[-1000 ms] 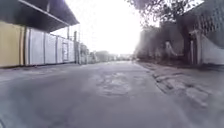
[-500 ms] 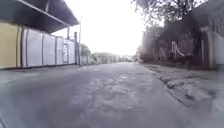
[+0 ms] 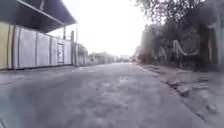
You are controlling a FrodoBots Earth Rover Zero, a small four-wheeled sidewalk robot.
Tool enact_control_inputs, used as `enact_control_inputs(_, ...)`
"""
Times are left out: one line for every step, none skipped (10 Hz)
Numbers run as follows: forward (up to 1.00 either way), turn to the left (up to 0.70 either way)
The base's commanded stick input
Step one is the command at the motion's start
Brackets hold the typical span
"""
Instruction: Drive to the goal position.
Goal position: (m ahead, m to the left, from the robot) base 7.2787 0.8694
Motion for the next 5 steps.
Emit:
enact_control_inputs(1.0, 0.0)
enact_control_inputs(1.0, 0.0)
enact_control_inputs(1.0, 0.0)
enact_control_inputs(1.0, 0.0)
enact_control_inputs(1.0, -0.08)
